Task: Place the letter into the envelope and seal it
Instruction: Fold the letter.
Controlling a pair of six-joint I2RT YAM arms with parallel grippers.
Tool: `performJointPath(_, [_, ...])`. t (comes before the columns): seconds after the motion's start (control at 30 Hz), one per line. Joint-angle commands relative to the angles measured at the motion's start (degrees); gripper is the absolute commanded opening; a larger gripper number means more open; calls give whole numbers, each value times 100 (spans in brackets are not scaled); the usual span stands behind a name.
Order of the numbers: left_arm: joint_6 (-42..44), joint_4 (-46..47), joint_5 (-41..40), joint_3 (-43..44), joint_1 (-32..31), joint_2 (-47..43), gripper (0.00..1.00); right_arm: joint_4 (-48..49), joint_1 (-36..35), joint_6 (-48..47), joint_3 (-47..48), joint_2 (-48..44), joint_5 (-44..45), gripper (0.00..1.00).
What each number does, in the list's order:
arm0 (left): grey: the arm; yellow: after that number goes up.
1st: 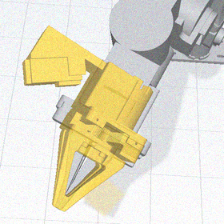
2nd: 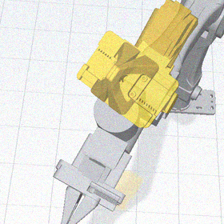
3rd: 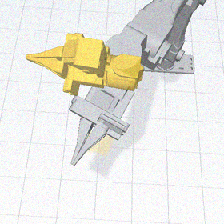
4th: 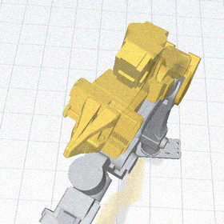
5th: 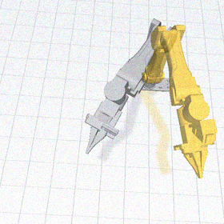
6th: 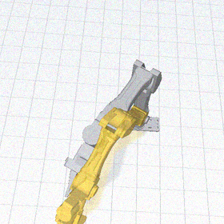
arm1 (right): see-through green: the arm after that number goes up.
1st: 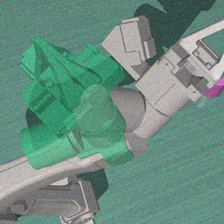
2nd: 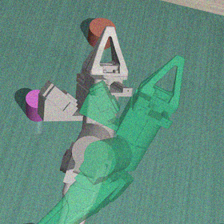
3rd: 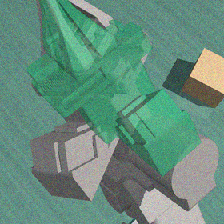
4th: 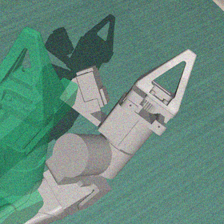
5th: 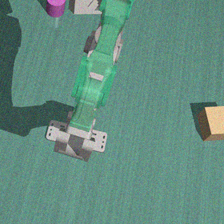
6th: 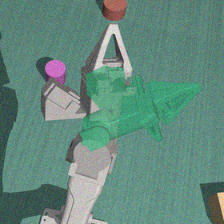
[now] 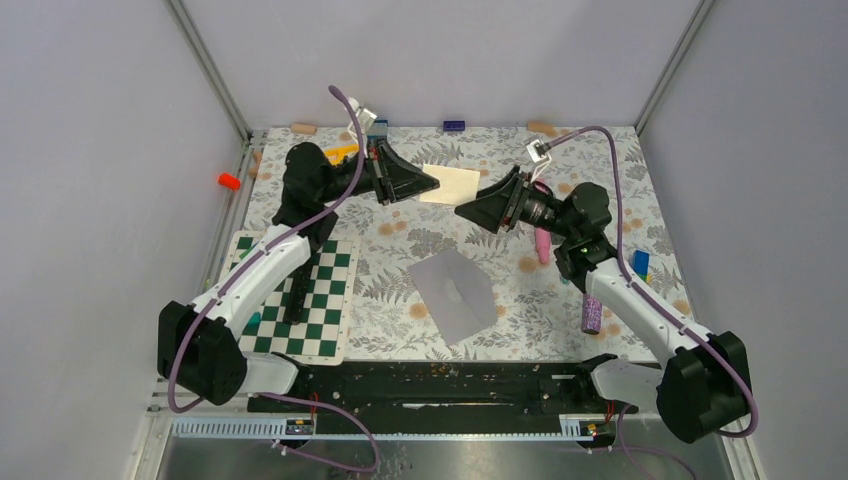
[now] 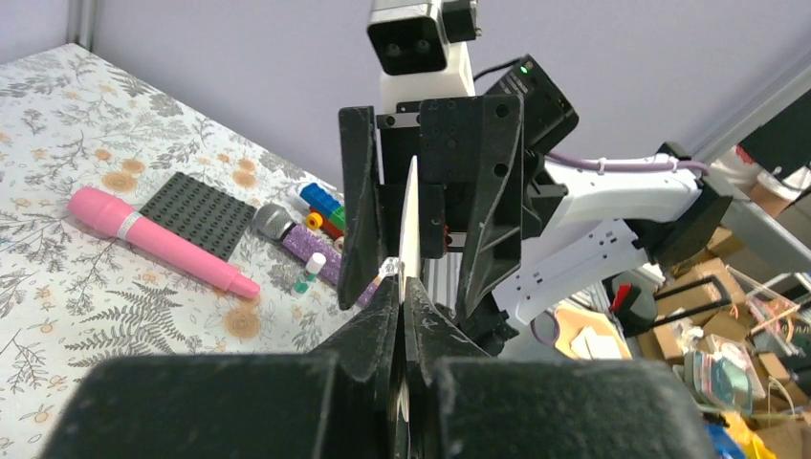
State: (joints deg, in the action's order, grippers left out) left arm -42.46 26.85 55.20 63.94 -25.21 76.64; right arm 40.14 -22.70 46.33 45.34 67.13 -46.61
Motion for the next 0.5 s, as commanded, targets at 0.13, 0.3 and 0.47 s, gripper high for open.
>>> performJointPath(0.13, [-909, 1344, -454, -452, 218, -281, 0, 1515, 29, 1044, 63, 405, 205, 69])
performJointPath(0.3, [-1227, 1538, -568, -465, 218, -174, 0, 1571, 31, 715, -129, 269, 382, 69])
performJointPath(0.47, [-1607, 1893, -604, -498, 165, 75, 0, 1439, 46, 553, -68, 150, 355, 70])
